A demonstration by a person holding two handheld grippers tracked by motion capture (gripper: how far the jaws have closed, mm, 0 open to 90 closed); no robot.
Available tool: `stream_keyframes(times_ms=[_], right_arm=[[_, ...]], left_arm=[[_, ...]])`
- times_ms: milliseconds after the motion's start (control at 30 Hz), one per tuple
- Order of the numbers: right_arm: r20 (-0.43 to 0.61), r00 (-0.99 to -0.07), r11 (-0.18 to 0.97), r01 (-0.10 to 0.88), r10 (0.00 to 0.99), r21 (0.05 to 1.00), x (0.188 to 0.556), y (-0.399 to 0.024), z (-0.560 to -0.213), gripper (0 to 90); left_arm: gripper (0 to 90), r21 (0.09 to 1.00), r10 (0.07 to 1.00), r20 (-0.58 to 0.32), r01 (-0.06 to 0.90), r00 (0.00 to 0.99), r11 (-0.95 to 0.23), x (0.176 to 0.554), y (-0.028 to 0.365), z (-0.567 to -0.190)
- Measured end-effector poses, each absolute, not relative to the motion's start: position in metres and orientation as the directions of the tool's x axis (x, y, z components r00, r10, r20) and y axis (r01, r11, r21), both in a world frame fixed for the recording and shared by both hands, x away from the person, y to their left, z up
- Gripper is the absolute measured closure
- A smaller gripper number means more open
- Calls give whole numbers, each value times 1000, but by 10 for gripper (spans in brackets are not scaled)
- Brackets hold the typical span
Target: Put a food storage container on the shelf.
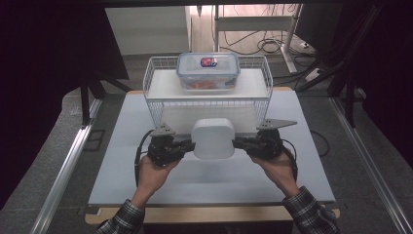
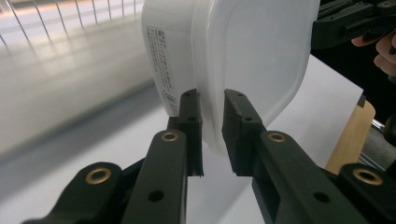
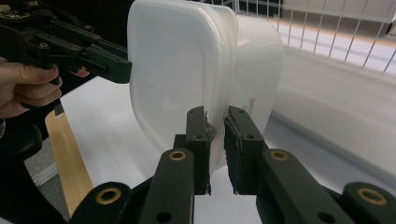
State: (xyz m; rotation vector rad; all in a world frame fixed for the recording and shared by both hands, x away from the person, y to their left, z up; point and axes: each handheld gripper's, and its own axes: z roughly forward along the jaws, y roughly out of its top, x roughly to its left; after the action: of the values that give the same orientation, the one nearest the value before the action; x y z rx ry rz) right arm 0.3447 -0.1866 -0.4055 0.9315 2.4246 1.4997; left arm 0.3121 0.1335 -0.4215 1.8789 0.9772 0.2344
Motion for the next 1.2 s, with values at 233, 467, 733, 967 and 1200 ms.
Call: stream_keyframes(times_ms=[233,467,733,967,1200], right_arm=[[166,-805,297,390,570,871,354,-184,-380,799],[141,-806,290,362,575,886,361,-180,-361,799],[148,-802,264,356,579,896,373,-175,-344,798],[133,-803,242,326,581,914,383,-171,-324,797],[114,-803,217,290,585,932,392,-167,-303,795]], left_arm=[[786,844,710,-215,493,671,-211,322,137,-399],[785,858,716,-193,470,670,-209,330,140,-379],[785,872,723,-191,452,664,-185,342,145,-359],[784,893,737,-161,416,657,-175,349,148,-336],[785,910,742,-143,382,655,-162,356,150,-318]])
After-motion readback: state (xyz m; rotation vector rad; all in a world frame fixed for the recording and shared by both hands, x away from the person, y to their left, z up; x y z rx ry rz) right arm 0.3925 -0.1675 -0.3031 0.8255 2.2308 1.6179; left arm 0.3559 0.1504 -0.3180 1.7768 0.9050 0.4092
